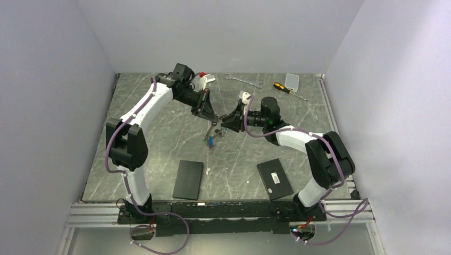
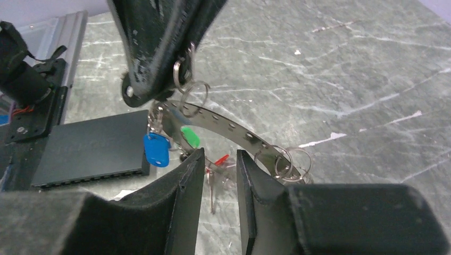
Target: Remove the keys from the keyring
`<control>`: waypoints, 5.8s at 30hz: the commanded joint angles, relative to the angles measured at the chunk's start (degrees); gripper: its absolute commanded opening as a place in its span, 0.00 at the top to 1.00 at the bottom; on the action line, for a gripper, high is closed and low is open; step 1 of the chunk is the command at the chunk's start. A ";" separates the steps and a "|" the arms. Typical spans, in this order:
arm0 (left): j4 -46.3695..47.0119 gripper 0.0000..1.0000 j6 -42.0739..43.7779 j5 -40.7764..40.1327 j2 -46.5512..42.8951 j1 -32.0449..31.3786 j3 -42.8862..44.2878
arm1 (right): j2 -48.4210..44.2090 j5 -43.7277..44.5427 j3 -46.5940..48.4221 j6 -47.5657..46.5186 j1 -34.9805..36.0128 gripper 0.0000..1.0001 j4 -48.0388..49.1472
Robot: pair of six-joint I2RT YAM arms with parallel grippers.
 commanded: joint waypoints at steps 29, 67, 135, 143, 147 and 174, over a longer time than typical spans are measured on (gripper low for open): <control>-0.86 1.00 3.74 5.00 0.26 -0.17 1.71 | -2.84 -8.85 8.23 -0.02 1.81 0.48 -7.63; 6.65 1.00 -5.49 15.43 0.09 5.11 -2.84 | -4.85 -2.21 10.68 -11.44 2.08 1.00 -18.37; 0.42 1.00 1.24 18.09 1.35 3.00 -3.36 | -3.03 15.79 11.18 -1.84 6.75 1.00 -16.56; -5.70 1.00 6.82 11.46 3.25 0.64 -0.43 | -3.12 12.51 11.24 1.78 6.73 1.00 -15.46; -11.48 1.00 11.65 4.96 4.21 0.27 5.27 | -3.29 9.21 9.93 4.50 6.05 1.00 -12.95; -24.97 1.00 38.01 -28.18 4.99 -5.28 22.99 | -8.77 -7.13 4.19 5.49 -5.68 0.56 -7.37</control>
